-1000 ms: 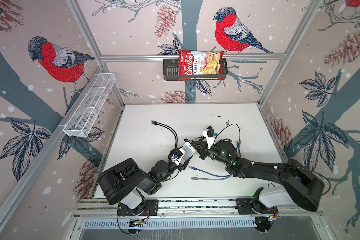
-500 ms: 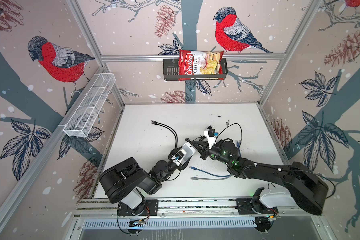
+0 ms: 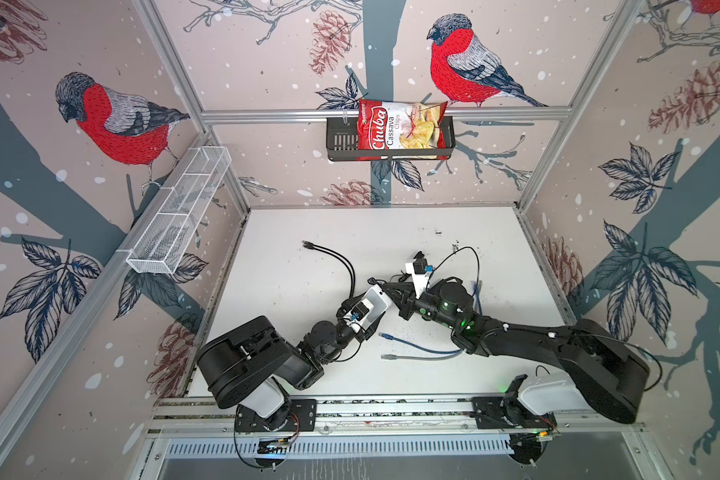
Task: Insert the plug into the switch port
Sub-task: 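Lower the barrel plug tip into the router's top port with the right gripper, then push the barrel plug down into the port while the left gripper holds the router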
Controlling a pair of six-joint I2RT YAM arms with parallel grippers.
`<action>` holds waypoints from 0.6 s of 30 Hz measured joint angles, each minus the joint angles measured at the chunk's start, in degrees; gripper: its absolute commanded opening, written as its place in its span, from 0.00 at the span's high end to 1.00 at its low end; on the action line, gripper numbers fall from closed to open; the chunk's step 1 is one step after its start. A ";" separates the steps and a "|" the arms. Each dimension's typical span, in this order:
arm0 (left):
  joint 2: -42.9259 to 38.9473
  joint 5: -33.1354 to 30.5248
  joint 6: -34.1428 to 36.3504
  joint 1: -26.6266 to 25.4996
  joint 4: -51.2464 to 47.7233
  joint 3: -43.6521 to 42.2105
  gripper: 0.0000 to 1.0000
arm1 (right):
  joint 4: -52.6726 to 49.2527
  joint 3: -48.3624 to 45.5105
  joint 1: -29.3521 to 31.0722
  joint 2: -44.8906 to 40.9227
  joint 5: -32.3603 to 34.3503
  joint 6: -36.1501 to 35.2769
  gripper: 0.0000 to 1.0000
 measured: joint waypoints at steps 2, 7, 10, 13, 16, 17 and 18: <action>0.00 0.02 -0.13 -0.09 0.00 0.09 0.72 | 0.00 0.17 0.02 0.09 0.00 0.00 1.00; 0.00 0.00 -0.76 -0.15 -0.02 0.09 0.72 | 0.09 0.61 0.04 0.72 0.00 0.00 1.00; -0.07 -0.04 -0.98 -0.15 -0.26 0.09 0.72 | 0.31 0.63 0.13 1.05 0.02 0.00 1.00; -0.35 -0.09 -1.25 -0.15 -0.85 0.09 0.72 | 0.37 0.63 0.33 1.16 0.02 -0.02 1.00; -0.72 -0.35 -1.79 -0.17 -1.05 0.09 0.72 | 0.35 0.55 0.55 1.18 0.11 -0.02 1.00; -0.81 -0.50 -2.08 -0.20 -1.16 0.09 0.72 | 0.42 0.46 0.59 1.18 0.24 -0.02 1.00; -0.87 -0.50 -2.03 -0.22 -1.31 0.07 0.72 | 0.42 0.31 0.66 1.11 0.28 -0.04 1.00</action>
